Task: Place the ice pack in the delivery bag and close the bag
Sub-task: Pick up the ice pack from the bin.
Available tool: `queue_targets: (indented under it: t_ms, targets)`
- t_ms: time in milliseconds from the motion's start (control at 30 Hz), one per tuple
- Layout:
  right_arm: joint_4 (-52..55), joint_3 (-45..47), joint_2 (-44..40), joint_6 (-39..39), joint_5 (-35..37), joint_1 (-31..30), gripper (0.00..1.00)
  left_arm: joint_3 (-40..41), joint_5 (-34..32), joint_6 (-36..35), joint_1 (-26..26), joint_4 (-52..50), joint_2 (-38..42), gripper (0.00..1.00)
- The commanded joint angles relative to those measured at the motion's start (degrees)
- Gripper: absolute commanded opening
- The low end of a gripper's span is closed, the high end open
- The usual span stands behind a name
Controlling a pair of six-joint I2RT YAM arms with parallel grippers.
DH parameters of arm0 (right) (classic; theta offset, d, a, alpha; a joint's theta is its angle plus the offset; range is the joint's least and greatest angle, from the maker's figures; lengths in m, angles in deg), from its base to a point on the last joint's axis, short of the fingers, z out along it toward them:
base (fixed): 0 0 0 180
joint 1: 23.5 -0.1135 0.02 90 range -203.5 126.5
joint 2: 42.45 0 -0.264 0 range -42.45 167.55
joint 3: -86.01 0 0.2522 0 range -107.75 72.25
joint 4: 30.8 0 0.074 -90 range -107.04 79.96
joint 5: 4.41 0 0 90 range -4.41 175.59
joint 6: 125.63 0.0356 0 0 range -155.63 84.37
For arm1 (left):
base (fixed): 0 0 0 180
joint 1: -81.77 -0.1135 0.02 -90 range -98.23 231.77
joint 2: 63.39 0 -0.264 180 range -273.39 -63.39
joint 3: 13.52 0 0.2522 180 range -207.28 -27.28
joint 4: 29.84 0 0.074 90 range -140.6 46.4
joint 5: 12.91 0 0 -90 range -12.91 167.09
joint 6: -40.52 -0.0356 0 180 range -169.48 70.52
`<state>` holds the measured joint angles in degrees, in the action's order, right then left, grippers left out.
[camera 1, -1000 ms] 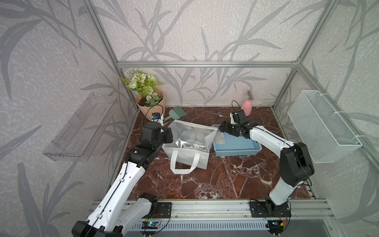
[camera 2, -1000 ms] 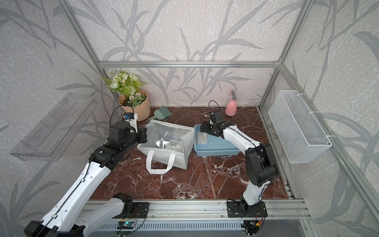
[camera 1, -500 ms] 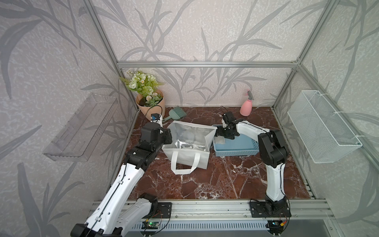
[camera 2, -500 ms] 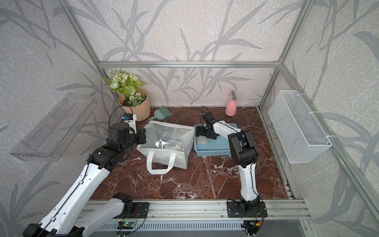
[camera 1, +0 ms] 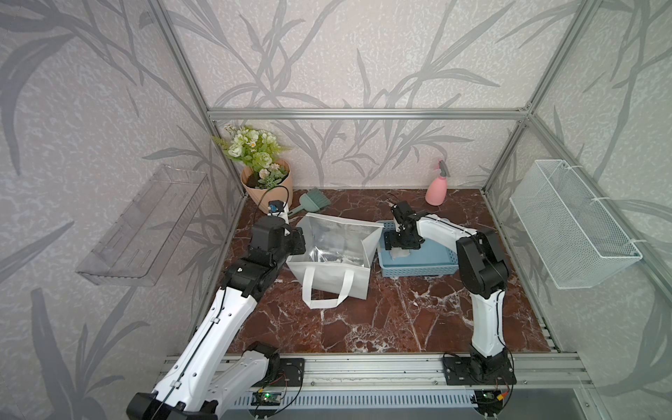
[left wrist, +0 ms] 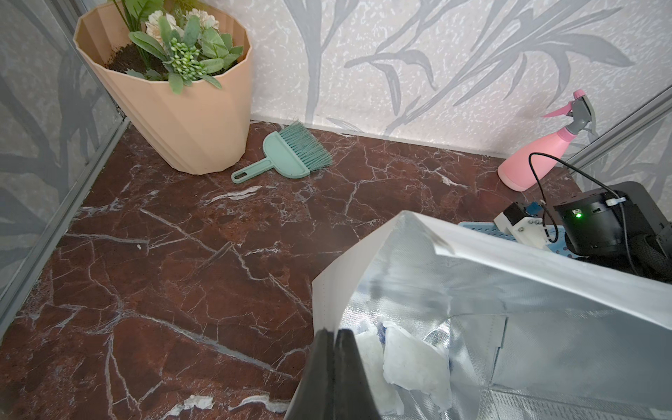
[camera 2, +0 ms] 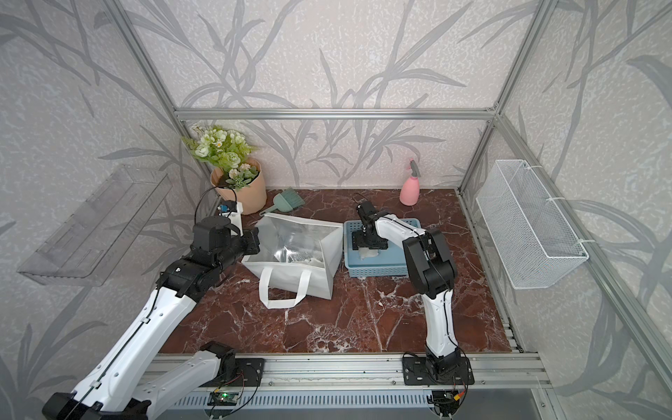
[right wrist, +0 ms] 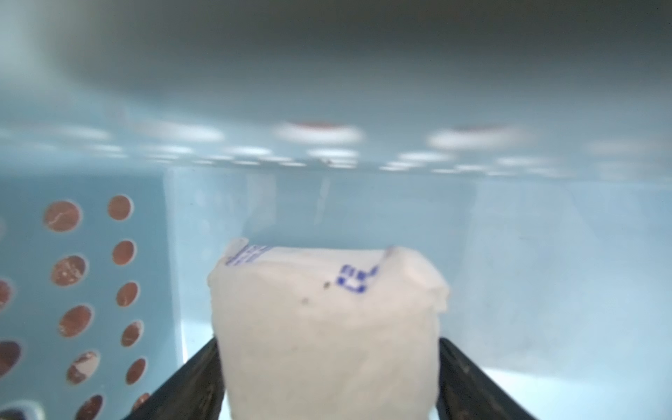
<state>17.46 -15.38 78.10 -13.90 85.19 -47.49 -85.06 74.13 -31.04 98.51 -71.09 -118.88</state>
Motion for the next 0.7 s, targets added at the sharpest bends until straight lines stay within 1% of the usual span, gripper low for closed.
queue_targets:
  t_ms: [0, 133, 233, 300, 367, 500, 600, 667]
  targets:
    - [3.16, 0.14, 1.06, -2.31, -1.81, -0.17, 0.89, -0.94, -0.21, -0.68, -0.38, 1.93, -0.72, 0.00]
    - [4.29, -1.13, 3.35, -2.59, -2.32, -1.13, 0.90, -1.28, -0.07, -0.77, -0.38, 1.86, -0.85, 0.00]
    - [3.79, 0.10, 3.25, -1.86, -1.64, -1.15, 0.89, -1.21, -0.54, -0.86, -0.38, 1.49, -0.57, 0.00]
    - [3.17, 0.95, 2.69, -1.87, -1.32, -1.10, 0.80, -1.04, -0.69, -0.86, -0.38, 1.38, -0.29, 0.00]
    - [3.12, 1.28, 2.09, -1.80, -1.01, -1.06, 0.69, -1.02, -0.64, -0.78, -0.38, 1.30, -0.15, 0.00]
    - [2.37, 2.41, -0.86, -0.97, -0.83, -0.58, 0.53, -1.02, -0.55, -0.77, -0.38, 1.32, -0.15, 0.00]
    - [1.01, 4.23, -4.69, 0.05, -1.32, 0.07, 0.46, -1.02, -0.39, -0.77, -0.38, 1.38, -0.22, 0.00]
    - [0.46, 5.10, -7.66, 0.84, -1.76, 0.82, 0.45, -0.94, -0.33, -0.77, -0.36, 1.46, -0.20, 0.00]
